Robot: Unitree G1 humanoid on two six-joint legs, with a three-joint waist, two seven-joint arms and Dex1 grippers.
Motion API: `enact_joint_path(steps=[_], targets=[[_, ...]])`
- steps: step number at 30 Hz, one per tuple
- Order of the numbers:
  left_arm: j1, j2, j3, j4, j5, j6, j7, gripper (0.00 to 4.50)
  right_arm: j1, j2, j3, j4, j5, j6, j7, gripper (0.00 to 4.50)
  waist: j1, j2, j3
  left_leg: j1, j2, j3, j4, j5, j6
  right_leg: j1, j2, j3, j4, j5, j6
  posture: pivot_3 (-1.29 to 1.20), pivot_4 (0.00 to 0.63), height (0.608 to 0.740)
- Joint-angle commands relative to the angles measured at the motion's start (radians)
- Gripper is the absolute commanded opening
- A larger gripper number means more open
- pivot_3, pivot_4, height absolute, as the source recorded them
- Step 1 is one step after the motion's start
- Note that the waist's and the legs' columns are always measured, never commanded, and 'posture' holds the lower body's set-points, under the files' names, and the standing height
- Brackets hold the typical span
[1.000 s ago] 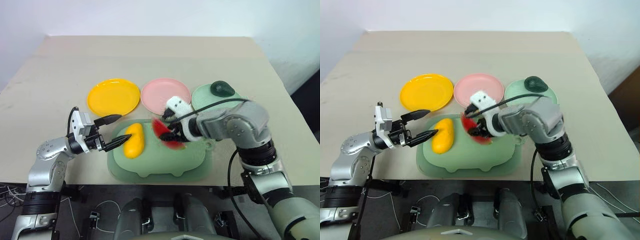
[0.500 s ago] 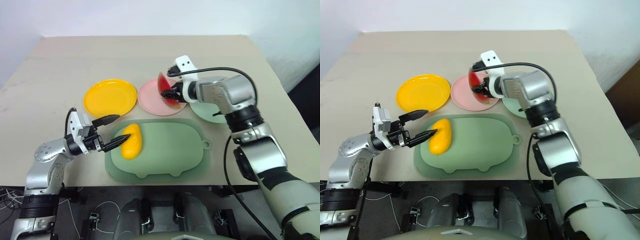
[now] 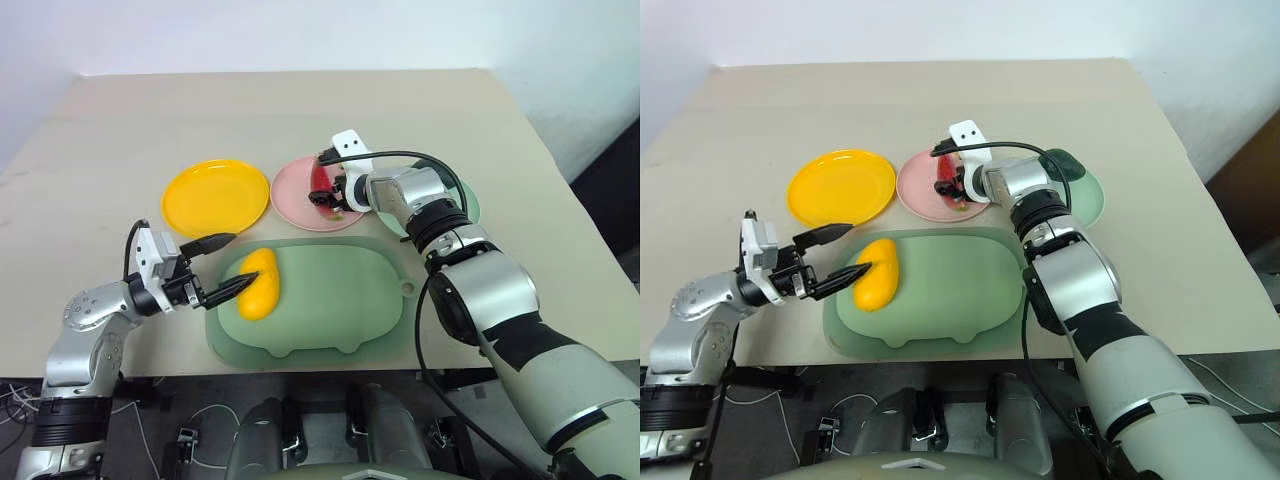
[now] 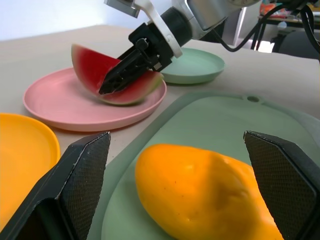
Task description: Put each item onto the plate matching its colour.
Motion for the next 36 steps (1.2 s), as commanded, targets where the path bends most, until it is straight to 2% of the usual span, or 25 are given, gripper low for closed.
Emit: enact_joint_path(steps=[1,5,9,13,18,22,24,25,28,32,36], targets=[[-0.004,0.012,0.016,-0.059,-0.015,0.012,0.018,4.5,-0.05,0.0,-0.034,-0.034,-0.023,-0.037,0.006,4.48,0.0,0.0,0.0,0.0,0.0,0.0,0.0,0.0,0.0,0.0,0.0,0.0,0.0,0.0,0.0,0.0,0.15,0.696],[-0.018,0.01,0.008,-0.074,-0.017,0.033,0.033,4.5,-0.035,-0.031,-0.054,-0.142,-0.02,0.008,0.049,4.48,0.001,0.0,0.0,0.0,0.0,0.0,0.0,0.0,0.0,0.0,0.0,0.001,0.0,0.0,0.0,0.0,0.15,0.696],[-0.038,0.01,0.005,-0.064,-0.015,0.042,0.032,4.5,0.075,-0.085,-0.06,-0.478,0.017,0.149,0.104,4.48,0.004,0.0,0.0,0.0,0.0,-0.001,0.001,0.0,0.0,0.0,-0.001,0.001,0.0,0.0,0.0,0.0,0.15,0.696],[-0.055,0.009,0.0,-0.054,-0.018,0.048,0.023,4.5,0.228,-0.127,-0.098,-0.864,0.082,0.31,0.095,4.48,0.003,0.0,0.0,0.0,0.0,-0.002,0.001,0.0,0.0,0.001,-0.001,0.001,0.0,0.0,0.0,0.0,0.15,0.696],[-0.058,0.013,0.003,-0.046,-0.021,0.052,0.012,4.5,0.404,-0.15,-0.132,-1.199,0.139,0.384,0.072,4.48,0.003,0.0,0.0,0.0,0.0,-0.002,0.001,0.0,-0.001,0.001,-0.001,0.001,0.001,0.0,0.0,0.0,0.15,0.696],[-0.046,0.01,0.011,-0.042,-0.019,0.045,0.01,4.5,0.613,-0.171,-0.167,-1.476,0.222,0.343,0.111,4.48,0.008,-0.001,-0.001,0.001,0.0,-0.002,0.0,0.0,-0.001,0.001,-0.001,0.001,0.0,0.0,0.0,0.0,0.15,0.696],[-0.028,-0.002,0.012,-0.056,-0.024,0.047,0.022,4.5,0.766,-0.184,-0.174,-1.609,0.243,0.198,0.169,4.48,0.017,-0.001,-0.001,0.001,0.0,-0.003,0.0,0.0,-0.001,0.001,-0.001,0.001,-0.001,0.0,0.0,0.0,0.15,0.696],[-0.018,-0.005,0.01,-0.067,-0.026,0.048,0.026,4.5,0.822,-0.188,-0.179,-1.65,0.251,0.141,0.188,4.48,0.022,-0.001,-0.001,0.001,0.0,-0.003,0.0,0.0,-0.001,0.002,-0.001,0.0,-0.002,0.0,0.0,0.0,0.15,0.696],[0.003,-0.009,0.011,-0.089,-0.03,0.047,0.035,4.5,0.925,-0.229,-0.188,-1.71,0.33,0.179,0.23,4.48,0.025,-0.001,-0.001,0.001,0.0,-0.002,0.0,0.0,-0.001,0.002,-0.001,0.001,-0.002,0.0,0.0,0.0,0.15,0.696],[0.043,-0.025,0.012,-0.145,-0.042,0.058,0.065,4.5,1.072,-0.292,-0.202,-1.726,0.334,0.106,0.268,4.48,0.033,-0.003,-0.001,0.003,0.0,-0.004,0.001,0.001,-0.003,0.005,-0.001,0.001,-0.003,-0.002,-0.003,0.0,0.15,0.696],[0.074,-0.025,0.01,-0.183,-0.047,0.067,0.083,4.5,1.111,-0.314,-0.201,-1.738,0.358,0.093,0.264,4.48,0.035,-0.003,-0.001,0.003,-0.001,-0.005,0.001,0.001,-0.002,0.006,-0.002,0.0,-0.005,-0.002,-0.003,0.0,0.15,0.696]])
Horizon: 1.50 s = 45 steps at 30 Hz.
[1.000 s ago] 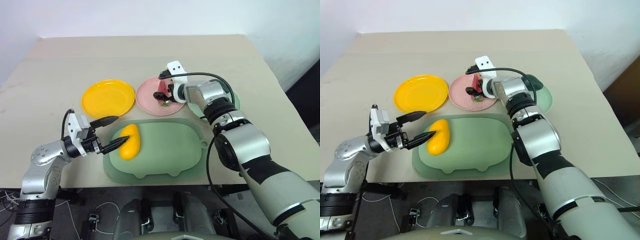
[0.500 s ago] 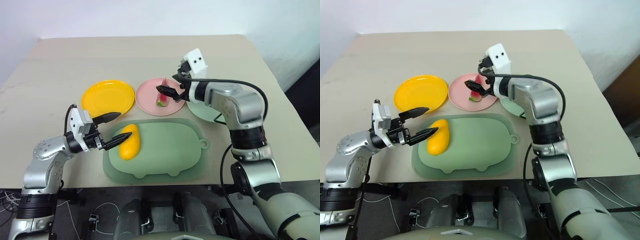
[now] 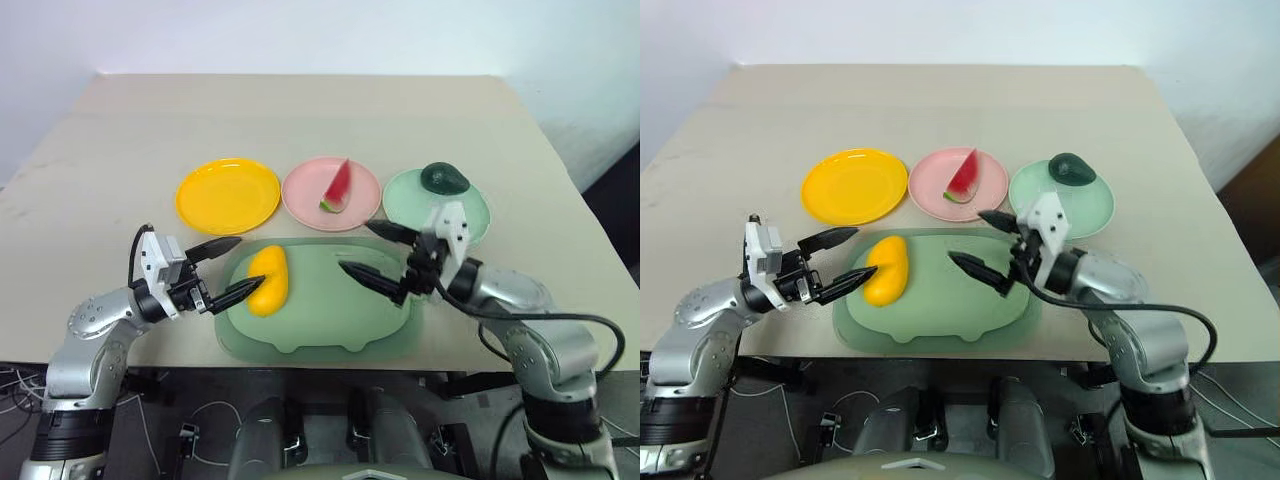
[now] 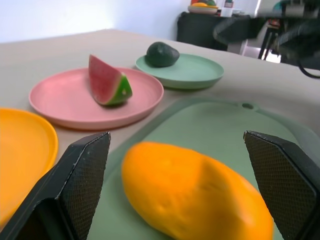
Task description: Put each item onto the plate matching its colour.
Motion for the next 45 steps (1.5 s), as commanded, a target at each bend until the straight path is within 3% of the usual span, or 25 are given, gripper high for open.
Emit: enact_joint_path(steps=[1,6,13,17,23,32,43,45], targets=[[0.013,0.005,0.014,-0.066,-0.023,0.005,0.013,4.5,-0.01,-0.011,-0.011,-0.036,0.027,-0.034,-0.008,4.48,-0.002,0.0,0.0,0.0,0.0,0.0,0.0,0.0,0.0,0.0,0.0,0.0,0.0,0.0,0.0,0.0,0.15,0.696],[0.025,0.001,0.007,-0.088,-0.018,0.026,0.046,4.5,-0.021,-0.034,0.031,0.005,-0.019,-0.07,-0.018,4.48,-0.001,0.0,0.0,0.0,0.0,-0.001,0.0,0.0,0.0,0.0,0.0,0.0,0.0,0.0,0.0,0.0,0.15,0.696],[0.04,-0.006,-0.045,-0.194,0.036,0.24,0.296,4.5,-0.052,-0.057,0.046,0.021,-0.019,-0.048,-0.042,4.48,0.003,0.0,0.0,0.0,0.0,-0.001,0.001,0.0,0.0,0.001,0.0,0.0,0.001,0.0,0.001,0.0,0.15,0.696],[-0.022,-0.003,-0.043,-0.154,-0.016,0.341,0.324,4.5,-0.077,-0.056,0.054,0.018,-0.011,-0.016,-0.068,4.48,0.016,0.0,0.0,0.001,0.0,-0.002,0.002,0.0,0.0,0.002,0.0,-0.001,0.001,0.0,0.0,0.0,0.15,0.696],[-0.111,0.023,-0.073,-0.005,-0.013,0.437,0.301,4.5,-0.1,-0.068,0.06,0.021,-0.012,0.027,-0.094,4.48,0.026,0.0,0.0,0.0,0.0,-0.003,0.003,0.0,0.0,0.003,0.0,-0.002,0.001,0.0,0.0,0.0,0.15,0.696],[-0.033,0.008,-0.129,-0.094,-0.087,0.532,0.253,4.5,-0.081,-0.081,0.066,0.046,-0.041,0.003,-0.113,4.48,0.024,0.001,-0.001,0.004,0.0,-0.005,0.004,0.0,0.0,0.008,0.0,-0.003,0.0,-0.001,0.0,0.0,0.15,0.696],[-0.208,-0.039,-0.196,0.009,-0.058,0.579,0.29,4.5,-0.058,-0.084,0.067,0.082,-0.077,-0.046,-0.114,4.48,0.024,0.001,-0.002,0.004,0.0,-0.006,0.004,-0.001,0.001,0.011,0.001,-0.004,-0.004,-0.001,0.0,0.0,0.15,0.696],[-0.221,-0.038,-0.195,0.022,-0.055,0.582,0.287,4.11,-0.059,-0.086,0.069,0.097,-0.087,-0.056,-0.113,4.5,0.024,0.001,-0.002,0.004,0.0,-0.006,0.004,-0.001,0.001,0.011,0.001,-0.004,-0.004,-0.001,0.0,0.0,0.15,0.696]])
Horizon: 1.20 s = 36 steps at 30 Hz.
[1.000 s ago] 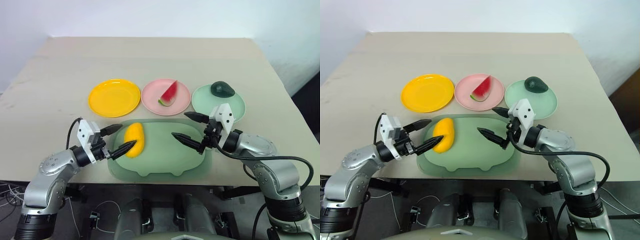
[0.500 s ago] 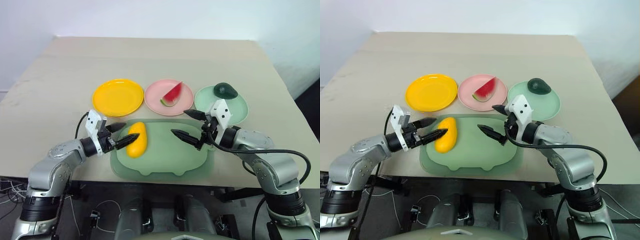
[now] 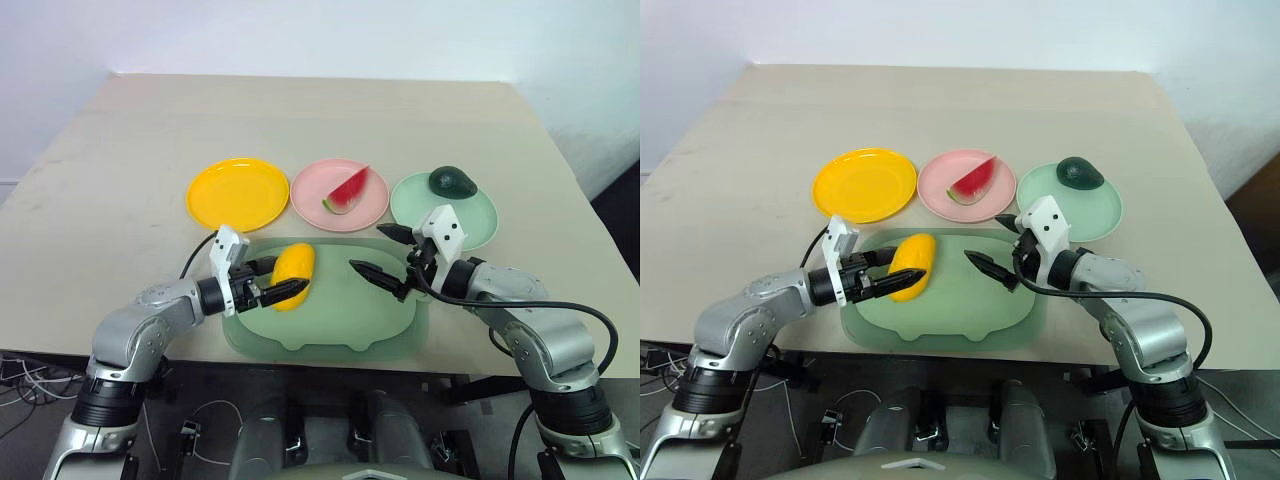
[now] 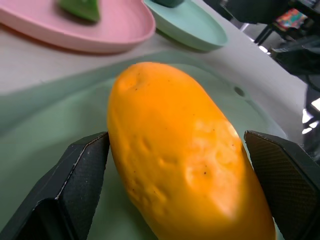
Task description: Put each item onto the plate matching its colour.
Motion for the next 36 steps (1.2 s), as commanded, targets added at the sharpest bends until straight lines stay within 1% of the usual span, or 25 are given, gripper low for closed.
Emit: enact_joint_path(steps=[1,4,5,7,11,12,14,15,18,22,24,27,30,36], targets=[[-0.01,0.005,-0.016,0.023,0.028,0.024,0.014,3.96,-0.005,-0.008,-0.007,0.006,-0.015,-0.04,0.003,4.5,0.0,0.0,0.0,0.0,0.0,0.0,0.0,0.0,0.0,0.0,0.0,0.0,0.0,0.0,0.0,0.0,0.15,0.696],[-0.015,0.005,-0.026,-0.001,0.018,0.054,0.02,3.08,-0.008,-0.007,-0.003,0.018,-0.027,-0.044,0.001,4.5,0.0,0.0,0.0,0.0,0.0,0.0,0.0,0.0,0.0,0.0,0.0,0.0,0.0,0.0,0.0,0.0,0.15,0.696],[-0.011,0.01,-0.024,-0.017,0.011,0.066,0.02,3.0,-0.007,-0.009,0.0,0.022,-0.034,-0.047,0.0,4.5,0.0,0.0,0.0,0.0,0.0,0.0,0.0,0.0,0.0,0.0,0.0,0.0,0.0,0.0,0.0,0.0,0.15,0.696],[-0.006,0.009,-0.004,-0.051,-0.01,0.084,0.03,3.0,-0.005,-0.008,0.002,0.026,-0.042,-0.052,0.0,4.5,0.0,0.0,0.0,0.0,0.0,0.0,0.0,0.0,0.0,0.0,0.0,0.0,0.0,0.0,0.001,0.0,0.15,0.696],[-0.034,-0.001,0.082,-0.112,-0.062,0.116,0.089,3.0,0.004,-0.009,-0.007,0.021,-0.041,-0.053,0.004,4.5,-0.001,0.0,0.0,-0.001,0.0,0.0,0.0,0.0,0.0,-0.001,0.0,0.0,0.0,0.0,0.001,0.0,0.15,0.696],[-0.03,0.007,0.11,-0.133,-0.072,0.116,0.1,3.0,0.007,-0.01,-0.009,0.019,-0.043,-0.055,0.005,4.5,-0.001,-0.001,0.0,-0.001,0.0,0.0,0.0,0.0,0.0,-0.001,0.0,0.0,0.0,0.0,0.001,0.0,0.15,0.696],[-0.058,0.02,0.206,-0.14,-0.121,0.12,0.126,3.0,0.01,-0.008,-0.012,0.014,-0.04,-0.055,0.006,4.5,-0.001,-0.001,0.001,-0.001,0.0,0.0,0.0,0.0,0.0,-0.001,0.0,0.0,0.0,0.0,0.002,0.0,0.15,0.696],[-0.085,0.025,0.239,-0.125,-0.116,0.111,0.152,3.0,0.011,-0.006,-0.013,0.011,-0.038,-0.054,0.006,4.5,-0.001,-0.001,0.001,-0.001,0.0,0.0,0.0,0.0,0.0,-0.001,0.0,0.0,0.0,0.0,0.002,0.0,0.15,0.696],[-0.193,0.061,0.244,-0.046,-0.037,0.077,0.207,3.0,0.006,0.002,-0.006,0.009,-0.036,-0.05,0.004,4.5,0.003,-0.001,0.001,-0.001,0.0,-0.001,0.001,0.0,0.0,-0.001,0.0,-0.001,0.001,0.0,0.003,0.0,0.15,0.696],[-0.299,0.055,0.188,0.083,0.11,-0.02,0.287,3.0,-0.004,0.008,0.008,0.018,-0.045,-0.049,-0.002,4.5,0.001,-0.001,0.001,-0.002,-0.001,-0.001,0.001,0.0,0.001,0.001,0.0,-0.001,-0.001,0.001,0.003,0.0,0.15,0.696],[-0.331,0.05,0.156,0.157,0.173,-0.039,0.32,3.0,-0.005,0.008,0.011,0.021,-0.048,-0.048,-0.004,4.5,0.0,-0.001,0.001,-0.002,-0.001,-0.001,0.001,-0.001,0.001,0.001,0.0,-0.001,-0.002,0.002,0.002,0.0,0.15,0.696],[-0.386,0.004,0.122,0.294,0.235,-0.097,0.337,3.0,-0.016,0.014,0.018,0.034,-0.054,-0.055,-0.01,4.5,0.001,-0.001,0.001,-0.002,0.0,-0.001,0.001,0.0,0.001,0.0,0.001,-0.002,0.0,0.003,0.002,0.0,0.15,0.696],[-0.405,-0.026,0.074,0.407,0.33,-0.201,0.349,3.0,-0.05,0.03,0.014,0.069,-0.07,-0.06,-0.034,4.5,-0.001,-0.001,0.001,-0.002,0.0,-0.001,0.001,0.0,0.001,0.0,0.001,-0.002,0.001,0.003,0.002,0.0,0.15,0.696],[-0.443,-0.07,0.086,0.59,0.384,-0.322,0.357,3.0,-0.075,0.031,0.009,0.076,-0.07,-0.055,-0.037,4.5,-0.002,-0.002,0.001,-0.003,0.0,-0.001,0.002,0.0,0.001,-0.002,0.001,-0.002,0.002,0.002,0.002,0.0,0.15,0.696]])
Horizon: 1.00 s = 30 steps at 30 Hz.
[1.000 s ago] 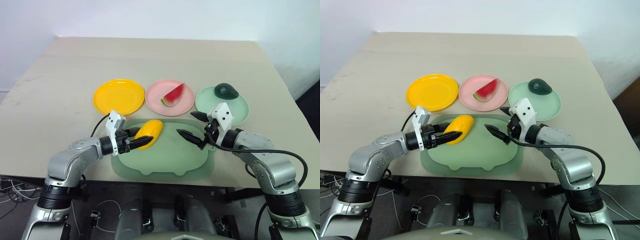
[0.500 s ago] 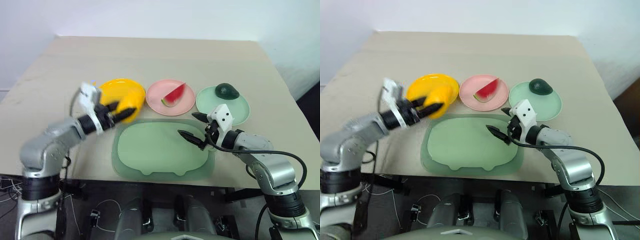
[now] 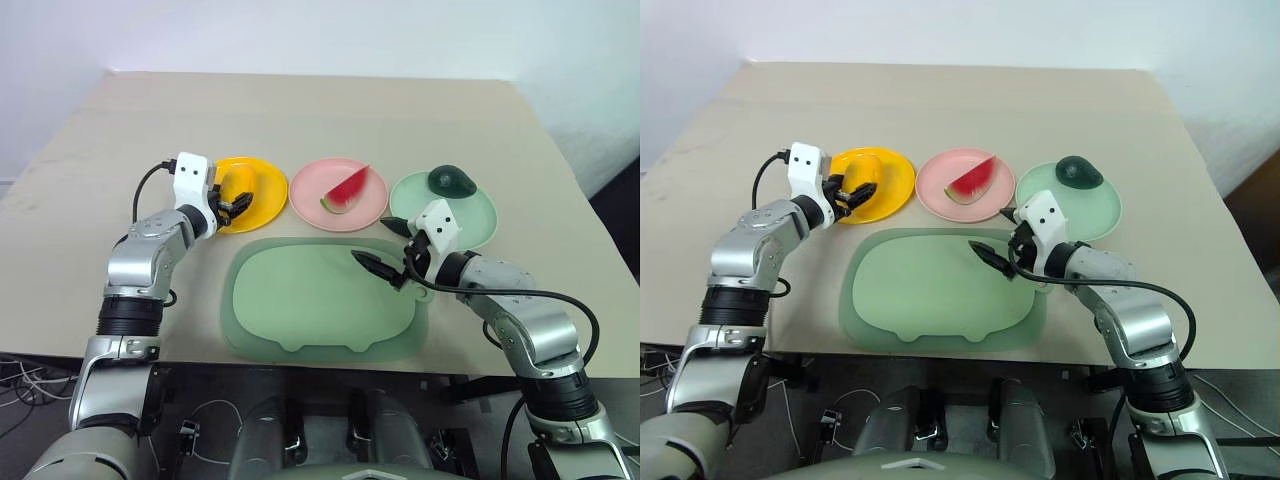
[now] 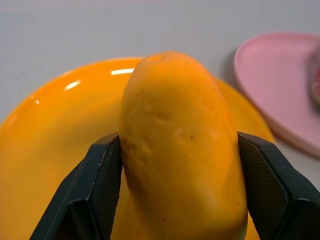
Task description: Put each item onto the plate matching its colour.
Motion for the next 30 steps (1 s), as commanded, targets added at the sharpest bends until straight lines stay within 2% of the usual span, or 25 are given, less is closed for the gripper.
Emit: enact_joint_path(steps=[1,3,5,8,12,17,27,30], targets=[[-0.037,-0.004,0.027,0.083,0.035,-0.093,-0.003,3.0,-0.021,0.002,-0.014,-0.02,0.0,-0.015,-0.007,4.5,0.0,0.0,0.0,0.0,0.0,0.0,0.0,0.0,0.0,0.0,0.0,0.0,0.001,0.0,0.0,0.0,0.15,0.696],[-0.035,-0.013,0.039,0.11,0.023,-0.125,-0.029,3.0,-0.019,0.003,-0.016,-0.024,0.003,-0.012,-0.009,4.5,0.0,0.0,0.0,0.0,0.0,0.0,0.001,0.0,0.0,0.0,0.0,0.0,0.002,0.0,0.0,0.0,0.15,0.696],[-0.038,-0.017,0.052,0.136,0.035,-0.153,-0.009,3.7,-0.018,0.005,-0.015,-0.026,0.003,-0.012,-0.012,4.5,0.0,0.0,0.0,0.0,0.0,0.0,0.002,0.0,0.0,0.0,-0.001,0.0,0.003,0.0,0.0,0.0,0.15,0.696],[-0.034,-0.01,0.048,0.153,0.047,-0.193,-0.04,4.49,-0.015,0.007,-0.013,-0.029,0.003,-0.012,-0.016,4.5,0.001,0.0,0.0,0.0,0.0,0.0,0.004,0.0,0.0,0.0,-0.001,0.0,0.004,0.0,0.0,0.0,0.15,0.696],[-0.036,0.01,0.073,0.15,0.043,-0.216,-0.058,4.49,-0.02,0.013,-0.013,-0.03,0.01,-0.014,-0.017,4.5,0.001,0.0,0.0,-0.001,0.0,0.0,0.005,-0.001,0.001,0.0,-0.001,0.0,0.004,0.0,0.0,0.0,0.15,0.696],[0.012,0.049,0.121,0.01,0.001,-0.228,-0.104,4.49,-0.013,0.015,-0.025,-0.042,0.028,-0.011,-0.01,4.5,-0.001,0.0,0.0,-0.001,0.0,0.0,0.005,-0.001,0.002,0.0,-0.001,0.0,0.004,0.0,0.0,0.0,0.15,0.696],[0.272,0.167,0.212,-0.318,-0.146,-0.171,-0.314,4.49,0.014,0.013,-0.081,-0.085,0.116,0.004,0.017,4.5,0.0,0.0,0.0,-0.001,0.0,0.0,0.005,-0.001,0.002,0.0,-0.001,0.0,0.004,-0.001,0.0,0.0,0.15,0.696],[0.388,0.157,0.264,-0.402,-0.253,-0.195,-0.426,4.49,0.048,0.023,-0.112,-0.118,0.185,-0.004,0.046,4.5,-0.001,0.0,0.0,-0.001,0.0,-0.001,0.005,-0.002,0.002,0.0,-0.001,0.0,0.003,-0.002,-0.002,0.0,0.15,0.696]])
